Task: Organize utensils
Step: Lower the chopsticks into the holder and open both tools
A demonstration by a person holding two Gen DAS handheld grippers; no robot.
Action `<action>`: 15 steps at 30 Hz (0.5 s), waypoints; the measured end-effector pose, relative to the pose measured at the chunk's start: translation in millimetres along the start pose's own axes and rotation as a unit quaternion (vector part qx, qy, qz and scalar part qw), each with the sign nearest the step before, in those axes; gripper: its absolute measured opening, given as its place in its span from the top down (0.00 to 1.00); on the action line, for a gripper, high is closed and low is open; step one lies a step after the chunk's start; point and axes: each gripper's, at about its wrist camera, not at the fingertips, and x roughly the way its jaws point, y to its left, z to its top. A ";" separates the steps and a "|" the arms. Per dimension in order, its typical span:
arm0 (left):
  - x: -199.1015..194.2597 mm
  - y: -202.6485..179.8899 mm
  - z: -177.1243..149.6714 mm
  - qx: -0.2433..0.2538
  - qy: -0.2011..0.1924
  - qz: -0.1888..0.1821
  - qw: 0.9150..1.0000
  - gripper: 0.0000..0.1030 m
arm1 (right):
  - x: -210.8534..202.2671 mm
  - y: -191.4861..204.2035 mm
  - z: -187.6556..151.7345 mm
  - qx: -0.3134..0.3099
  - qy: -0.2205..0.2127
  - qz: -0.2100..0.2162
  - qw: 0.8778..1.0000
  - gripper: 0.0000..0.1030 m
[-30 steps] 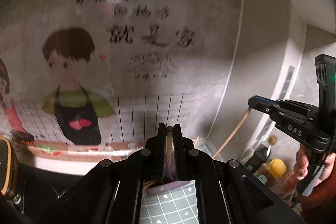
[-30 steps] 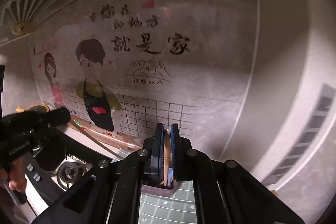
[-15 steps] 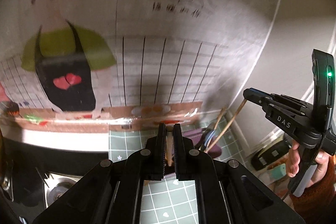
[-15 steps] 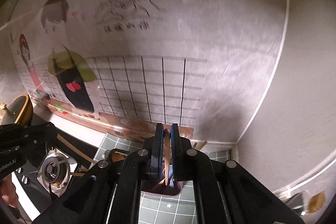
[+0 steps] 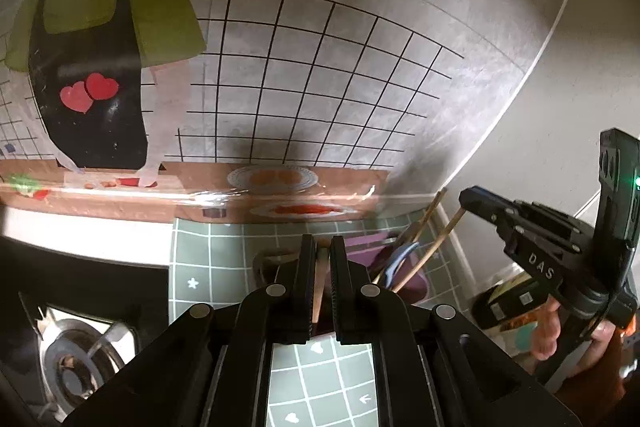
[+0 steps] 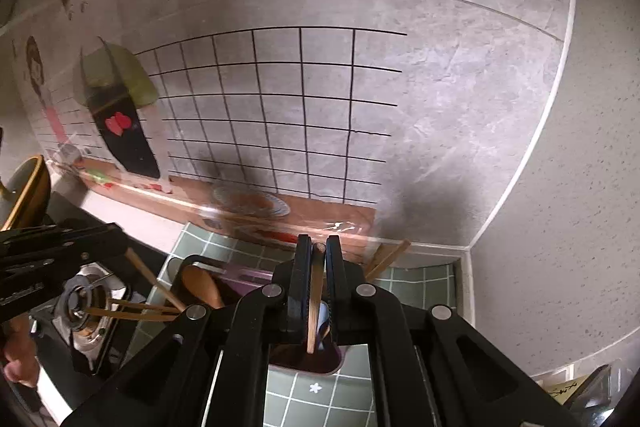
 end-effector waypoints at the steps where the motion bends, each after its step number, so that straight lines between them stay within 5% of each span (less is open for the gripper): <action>1: -1.9 -1.3 -0.3 0.000 -0.005 0.002 1.000 0.92 | -3.1 -0.6 -0.9 0.003 -0.004 0.006 1.000 0.92; 9: -35.9 -14.6 0.2 0.013 -0.056 0.015 0.998 0.91 | -45.0 6.3 -8.3 -0.011 -0.071 -0.013 0.997 0.73; 15: -75.0 -23.3 -22.8 0.016 -0.110 0.052 0.992 0.91 | -84.4 -0.6 -30.7 0.017 -0.094 0.014 0.995 0.71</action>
